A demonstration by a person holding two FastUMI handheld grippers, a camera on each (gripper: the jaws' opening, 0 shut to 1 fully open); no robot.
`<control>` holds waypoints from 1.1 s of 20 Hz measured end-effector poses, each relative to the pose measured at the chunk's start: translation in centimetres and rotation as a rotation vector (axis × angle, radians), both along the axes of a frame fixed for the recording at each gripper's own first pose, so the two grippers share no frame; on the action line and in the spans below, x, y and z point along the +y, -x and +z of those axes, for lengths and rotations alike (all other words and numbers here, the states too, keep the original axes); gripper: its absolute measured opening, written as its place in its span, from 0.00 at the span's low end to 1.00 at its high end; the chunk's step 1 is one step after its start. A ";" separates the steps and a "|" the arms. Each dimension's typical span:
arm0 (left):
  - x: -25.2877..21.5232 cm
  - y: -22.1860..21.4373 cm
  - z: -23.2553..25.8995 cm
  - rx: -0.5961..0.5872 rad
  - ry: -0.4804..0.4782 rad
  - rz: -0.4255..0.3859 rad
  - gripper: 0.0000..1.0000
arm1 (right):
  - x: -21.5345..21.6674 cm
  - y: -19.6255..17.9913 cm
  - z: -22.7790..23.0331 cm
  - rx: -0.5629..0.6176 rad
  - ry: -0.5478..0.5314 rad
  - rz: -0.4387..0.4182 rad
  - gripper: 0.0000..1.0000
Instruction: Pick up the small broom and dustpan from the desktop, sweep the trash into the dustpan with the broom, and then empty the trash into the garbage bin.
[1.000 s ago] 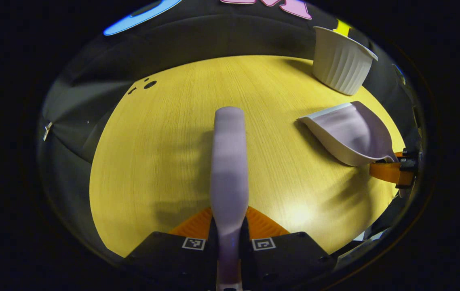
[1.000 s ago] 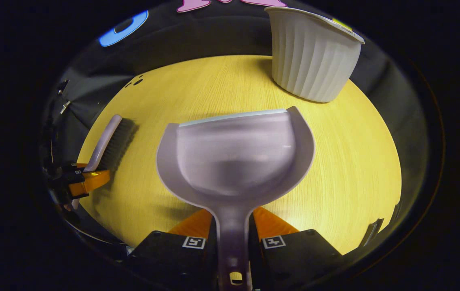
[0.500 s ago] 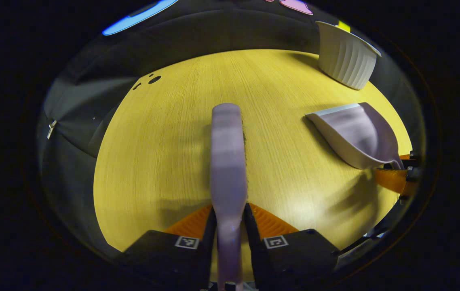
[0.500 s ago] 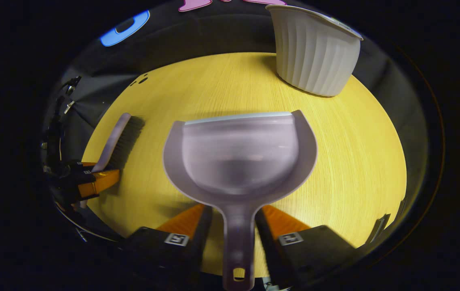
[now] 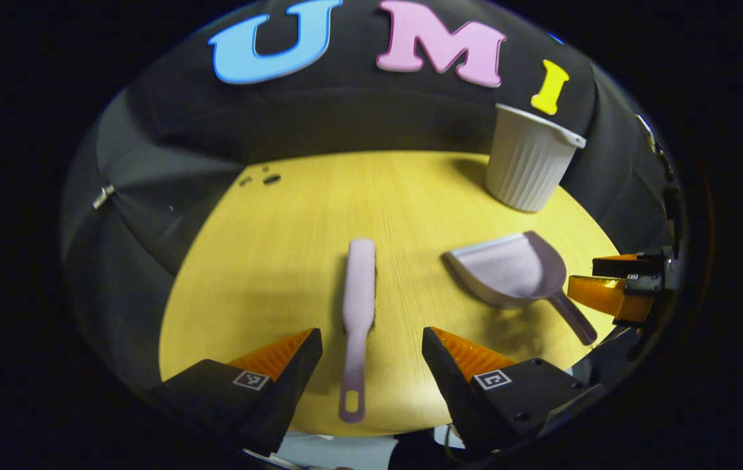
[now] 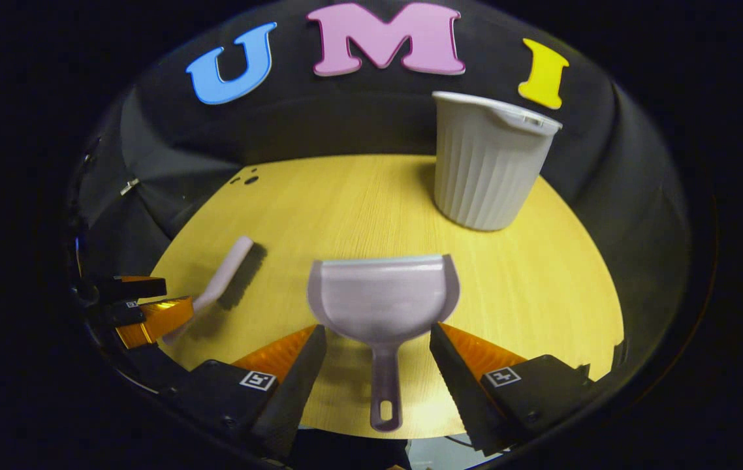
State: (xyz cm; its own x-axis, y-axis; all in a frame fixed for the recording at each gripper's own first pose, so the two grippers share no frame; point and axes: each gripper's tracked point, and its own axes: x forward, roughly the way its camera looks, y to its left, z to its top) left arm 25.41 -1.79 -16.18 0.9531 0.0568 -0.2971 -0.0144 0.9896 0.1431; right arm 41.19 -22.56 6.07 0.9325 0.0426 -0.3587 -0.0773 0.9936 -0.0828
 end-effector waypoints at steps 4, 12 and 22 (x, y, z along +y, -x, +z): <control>-1.1 4.1 6.1 -0.217 -0.050 -0.033 0.98 | 1.4 3.2 6.0 -0.157 -0.005 0.010 0.99; -5.0 11.3 12.1 -0.446 -0.018 -0.097 0.98 | 3.2 10.5 15.2 -0.538 -0.026 -0.005 0.99; -6.0 12.0 14.5 -0.518 -0.032 -0.151 0.98 | 2.0 13.3 16.5 -0.589 0.043 -0.050 1.00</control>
State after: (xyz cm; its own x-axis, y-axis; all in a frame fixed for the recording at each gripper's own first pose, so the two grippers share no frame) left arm 13.38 -7.76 -1.72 0.9728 -0.0905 0.2133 0.0507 0.9814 0.1854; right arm 27.86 -20.51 22.57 0.9755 -0.0099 0.2199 0.0410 0.9897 -0.1374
